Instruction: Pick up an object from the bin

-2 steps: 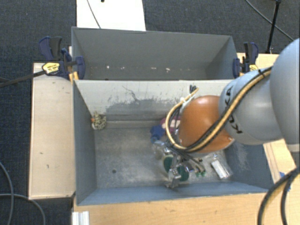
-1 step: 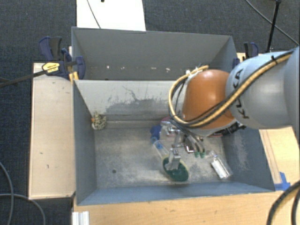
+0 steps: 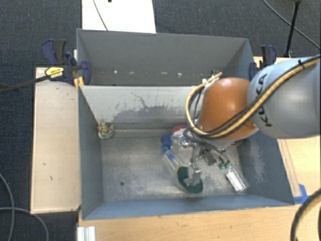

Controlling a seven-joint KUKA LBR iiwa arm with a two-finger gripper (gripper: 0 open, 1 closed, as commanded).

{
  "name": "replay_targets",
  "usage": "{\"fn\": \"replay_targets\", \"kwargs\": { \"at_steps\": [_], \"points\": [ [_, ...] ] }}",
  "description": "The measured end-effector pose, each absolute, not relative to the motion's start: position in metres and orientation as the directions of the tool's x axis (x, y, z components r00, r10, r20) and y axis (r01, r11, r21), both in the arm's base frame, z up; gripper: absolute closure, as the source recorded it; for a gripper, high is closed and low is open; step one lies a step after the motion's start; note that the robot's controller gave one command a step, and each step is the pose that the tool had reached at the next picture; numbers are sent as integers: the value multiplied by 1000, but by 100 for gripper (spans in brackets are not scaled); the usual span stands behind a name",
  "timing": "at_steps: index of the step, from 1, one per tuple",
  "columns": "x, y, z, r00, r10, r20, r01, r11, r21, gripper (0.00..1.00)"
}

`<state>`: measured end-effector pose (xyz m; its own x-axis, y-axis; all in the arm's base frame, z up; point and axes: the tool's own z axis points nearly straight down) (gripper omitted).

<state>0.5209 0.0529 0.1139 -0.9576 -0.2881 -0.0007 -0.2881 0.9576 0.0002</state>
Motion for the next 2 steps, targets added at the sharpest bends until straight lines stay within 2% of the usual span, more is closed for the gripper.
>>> {"fn": "replay_targets", "kwargs": {
  "at_steps": [1,2],
  "points": [
    [523,52,113,-986,168,0,168,986,0,0],
    [546,63,70,-887,462,1,462,887,1,0]
  ]
}}
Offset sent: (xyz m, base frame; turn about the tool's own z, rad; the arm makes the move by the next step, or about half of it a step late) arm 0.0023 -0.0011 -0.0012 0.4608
